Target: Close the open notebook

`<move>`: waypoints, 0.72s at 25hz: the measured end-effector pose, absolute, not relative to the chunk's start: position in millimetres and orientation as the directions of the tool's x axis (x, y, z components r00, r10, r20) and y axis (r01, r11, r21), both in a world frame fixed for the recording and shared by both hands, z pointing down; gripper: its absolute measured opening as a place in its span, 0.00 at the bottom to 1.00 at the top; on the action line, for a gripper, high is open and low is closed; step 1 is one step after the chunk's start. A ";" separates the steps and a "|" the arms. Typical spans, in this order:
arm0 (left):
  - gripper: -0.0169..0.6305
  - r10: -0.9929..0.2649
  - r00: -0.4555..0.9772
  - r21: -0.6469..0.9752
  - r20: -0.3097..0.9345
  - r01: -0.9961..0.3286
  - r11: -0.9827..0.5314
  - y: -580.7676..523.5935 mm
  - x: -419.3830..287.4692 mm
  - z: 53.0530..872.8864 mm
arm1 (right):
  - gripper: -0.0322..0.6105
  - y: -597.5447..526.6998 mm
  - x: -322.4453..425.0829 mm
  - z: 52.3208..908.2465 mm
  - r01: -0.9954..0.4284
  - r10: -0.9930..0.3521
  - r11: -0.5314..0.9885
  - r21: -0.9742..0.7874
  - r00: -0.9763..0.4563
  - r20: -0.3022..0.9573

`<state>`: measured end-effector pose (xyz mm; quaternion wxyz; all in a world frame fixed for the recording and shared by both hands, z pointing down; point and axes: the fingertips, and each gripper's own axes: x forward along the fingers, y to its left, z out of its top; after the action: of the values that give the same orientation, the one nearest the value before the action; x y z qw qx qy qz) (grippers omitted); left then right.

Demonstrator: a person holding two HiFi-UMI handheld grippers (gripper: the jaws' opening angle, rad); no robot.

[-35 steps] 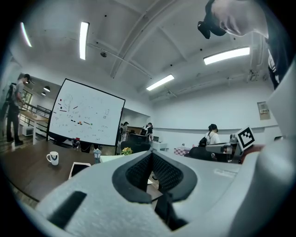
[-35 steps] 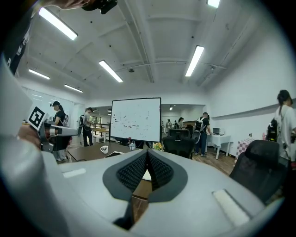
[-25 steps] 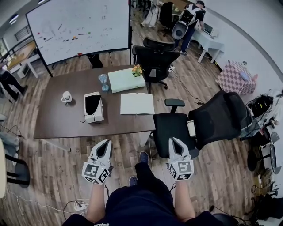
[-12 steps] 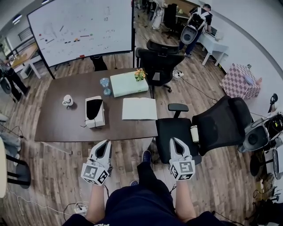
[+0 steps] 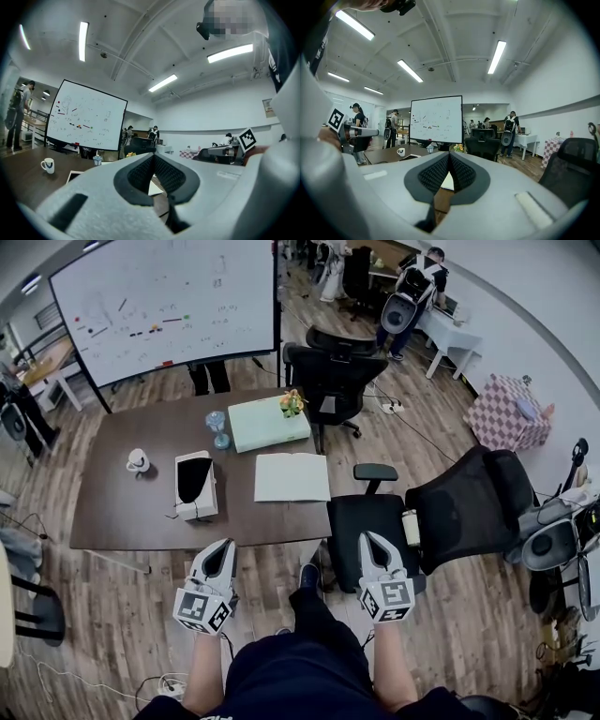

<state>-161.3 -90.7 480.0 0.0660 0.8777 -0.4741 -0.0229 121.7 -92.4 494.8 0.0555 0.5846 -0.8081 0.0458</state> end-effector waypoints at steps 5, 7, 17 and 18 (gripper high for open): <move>0.02 -0.835 0.550 0.139 0.026 -0.829 -0.541 -100.4 -159.9 484.4 | 0.06 -99.3 122.6 504.4 -0.950 -0.937 0.311 -0.022 -0.310 0.159; 0.02 -0.836 0.548 0.140 0.031 -0.831 -0.539 -103.1 -159.7 488.0 | 0.06 -101.9 123.5 509.5 -0.950 -0.936 0.311 -0.025 -0.311 0.165; 0.02 -0.849 0.527 0.137 0.041 -0.844 -0.518 -125.1 -162.4 493.8 | 0.06 -134.1 127.3 526.0 -0.948 -0.930 0.316 -0.044 -0.318 0.184; 0.02 -0.850 0.525 0.136 0.042 -0.846 -0.515 -127.8 -162.9 494.3 | 0.06 -137.9 126.7 527.0 -0.947 -0.929 0.319 -0.044 -0.322 0.184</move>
<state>-162.9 -127.8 494.3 0.0699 0.8703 -0.4874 -0.0147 126.7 -137.9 527.0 0.0622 0.5790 -0.8098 0.0716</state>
